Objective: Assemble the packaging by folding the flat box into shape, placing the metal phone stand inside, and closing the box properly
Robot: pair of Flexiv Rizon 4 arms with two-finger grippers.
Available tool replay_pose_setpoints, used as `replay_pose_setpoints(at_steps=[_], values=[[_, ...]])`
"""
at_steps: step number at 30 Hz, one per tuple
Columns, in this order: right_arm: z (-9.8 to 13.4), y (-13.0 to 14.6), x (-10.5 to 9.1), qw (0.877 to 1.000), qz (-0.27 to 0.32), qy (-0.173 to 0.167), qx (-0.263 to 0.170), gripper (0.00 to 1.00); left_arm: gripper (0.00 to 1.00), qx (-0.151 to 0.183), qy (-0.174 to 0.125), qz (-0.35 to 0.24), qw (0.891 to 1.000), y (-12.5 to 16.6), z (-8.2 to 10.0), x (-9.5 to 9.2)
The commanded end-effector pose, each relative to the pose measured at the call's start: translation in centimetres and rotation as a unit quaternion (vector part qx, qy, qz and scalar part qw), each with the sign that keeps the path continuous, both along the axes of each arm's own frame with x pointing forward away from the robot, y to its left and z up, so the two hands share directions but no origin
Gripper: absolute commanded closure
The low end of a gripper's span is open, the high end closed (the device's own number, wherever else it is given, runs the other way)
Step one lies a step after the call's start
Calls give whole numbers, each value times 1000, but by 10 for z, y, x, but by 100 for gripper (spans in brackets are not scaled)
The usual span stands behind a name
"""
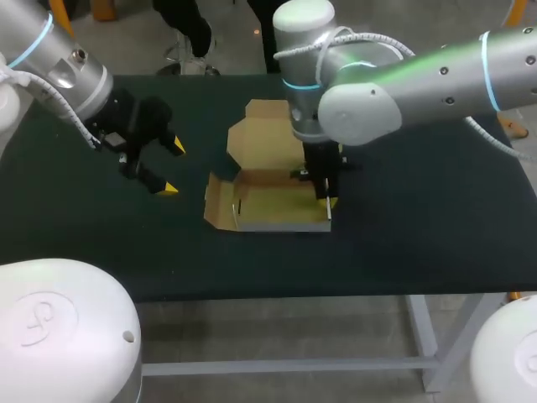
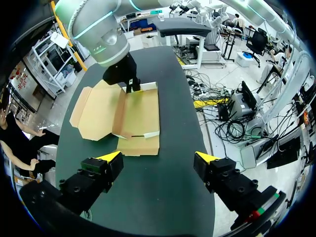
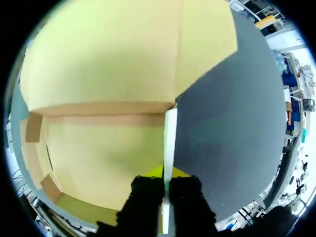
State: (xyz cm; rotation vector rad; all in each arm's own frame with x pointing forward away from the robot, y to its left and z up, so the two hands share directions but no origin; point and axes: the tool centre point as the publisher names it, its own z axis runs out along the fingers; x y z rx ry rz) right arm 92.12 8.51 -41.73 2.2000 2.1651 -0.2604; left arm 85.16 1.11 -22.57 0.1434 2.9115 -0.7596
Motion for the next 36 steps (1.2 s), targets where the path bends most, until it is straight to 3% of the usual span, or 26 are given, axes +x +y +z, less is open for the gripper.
replay_pose_setpoints(at_steps=[1,36], values=[[1,-8,-8,999,5,-22,44,100,0,2,1,0,1000,0,1,0],[-3,-7,-6,998,7,-23,62,100,0,2,1,0,1000,0,1,0]])
